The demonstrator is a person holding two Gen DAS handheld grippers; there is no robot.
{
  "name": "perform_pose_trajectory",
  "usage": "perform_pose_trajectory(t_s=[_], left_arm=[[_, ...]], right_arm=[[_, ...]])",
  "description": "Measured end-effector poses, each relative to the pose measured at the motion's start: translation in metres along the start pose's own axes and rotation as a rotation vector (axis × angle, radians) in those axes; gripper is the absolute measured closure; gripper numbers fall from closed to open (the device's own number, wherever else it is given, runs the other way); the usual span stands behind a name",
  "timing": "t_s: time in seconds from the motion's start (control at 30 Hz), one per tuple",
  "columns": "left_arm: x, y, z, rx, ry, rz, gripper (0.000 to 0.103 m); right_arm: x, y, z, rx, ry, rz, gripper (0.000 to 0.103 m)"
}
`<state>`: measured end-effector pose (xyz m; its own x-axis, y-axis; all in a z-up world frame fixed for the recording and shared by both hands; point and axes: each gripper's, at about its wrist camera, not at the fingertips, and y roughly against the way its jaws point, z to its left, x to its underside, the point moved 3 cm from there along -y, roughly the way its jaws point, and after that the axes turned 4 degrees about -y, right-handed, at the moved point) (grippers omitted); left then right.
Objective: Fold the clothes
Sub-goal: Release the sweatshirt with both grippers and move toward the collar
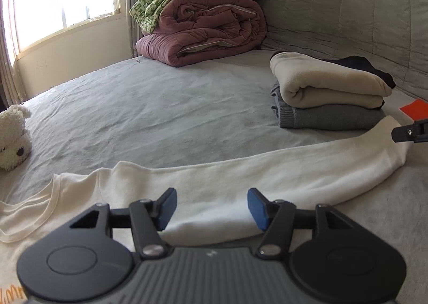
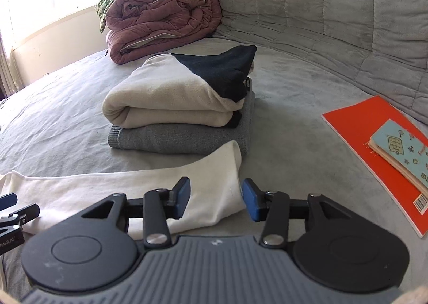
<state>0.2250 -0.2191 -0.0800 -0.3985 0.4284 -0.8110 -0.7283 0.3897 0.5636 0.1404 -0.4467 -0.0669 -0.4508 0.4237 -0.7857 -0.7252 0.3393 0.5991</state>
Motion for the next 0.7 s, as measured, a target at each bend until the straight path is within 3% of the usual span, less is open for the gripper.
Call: perform_pose_trajectory(t_s=[0.27,0.7], left_arm=[[0.024,0.062,0.043,-0.096,0.075,0.042,0.028],[0.097,0.179,0.158,-0.334,0.086,0.154,0.013]], right_arm=[[0.0,0.022,0.056,-0.119,0.023,0.035,0.042],[0.043,0.064,0.188,-0.333,0.282,0.069,0.034]])
